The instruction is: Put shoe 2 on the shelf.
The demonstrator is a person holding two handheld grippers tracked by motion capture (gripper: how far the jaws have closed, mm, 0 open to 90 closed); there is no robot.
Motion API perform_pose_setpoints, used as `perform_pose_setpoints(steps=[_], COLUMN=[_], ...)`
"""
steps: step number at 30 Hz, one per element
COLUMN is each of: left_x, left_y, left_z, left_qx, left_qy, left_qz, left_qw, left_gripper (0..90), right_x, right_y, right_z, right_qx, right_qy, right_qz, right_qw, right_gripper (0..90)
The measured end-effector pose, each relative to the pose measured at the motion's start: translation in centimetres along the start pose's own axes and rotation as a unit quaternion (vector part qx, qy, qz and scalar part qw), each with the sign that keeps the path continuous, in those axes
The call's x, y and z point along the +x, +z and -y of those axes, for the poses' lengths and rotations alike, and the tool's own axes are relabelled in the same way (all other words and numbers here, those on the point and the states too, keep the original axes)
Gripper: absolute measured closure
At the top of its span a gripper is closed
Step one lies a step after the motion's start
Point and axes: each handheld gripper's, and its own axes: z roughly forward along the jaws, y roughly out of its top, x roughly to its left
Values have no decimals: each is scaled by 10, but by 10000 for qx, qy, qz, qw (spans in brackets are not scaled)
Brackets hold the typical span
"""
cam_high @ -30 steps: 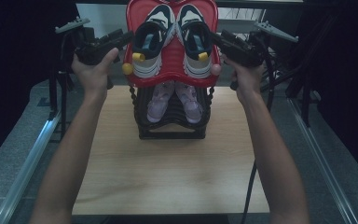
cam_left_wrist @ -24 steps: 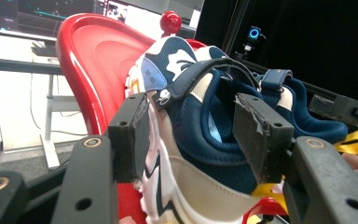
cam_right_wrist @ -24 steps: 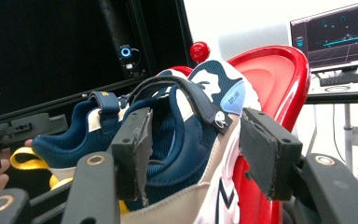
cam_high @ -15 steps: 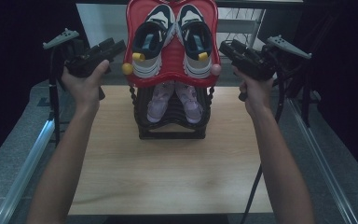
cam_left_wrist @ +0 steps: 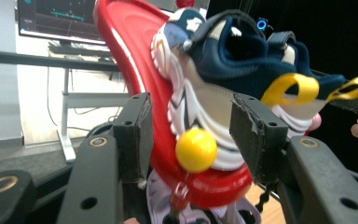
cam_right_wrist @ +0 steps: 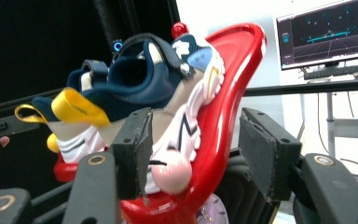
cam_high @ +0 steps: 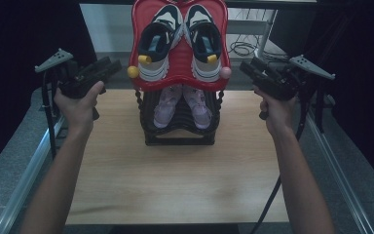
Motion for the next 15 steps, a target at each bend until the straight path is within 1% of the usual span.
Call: perform_pose_setpoints(steps=[3, 8, 9, 12, 13, 15], left_x=[3, 7, 7, 9, 9, 10], left_y=[-3, -10, -12, -15, -16, -16], left_z=[7, 22, 25, 32, 35, 41], left_qx=[111, 229, 243, 307, 362, 463], left_qy=[-33, -76, -72, -27, -21, -29], left_qz=[68, 88, 82, 43, 43, 67], left_qw=[9999, 9997, 9996, 9995, 9993, 9989], left_gripper=[490, 490, 490, 490, 490, 490], right_x=[-1, -5, -6, -8, -9, -11], right_y=[-2, -7, -9, -13, -14, -17], right_z=[7, 22, 25, 34, 36, 44], right_qx=[42, 117, 156, 152, 173, 185], right_qy=[29, 71, 71, 133, 119, 169], right_qz=[-13, -7, 4, -17, -7, -1], right_qw=[10000, 9999, 9999, 9998, 9998, 9997], right_gripper=[458, 456, 456, 456, 456, 457])
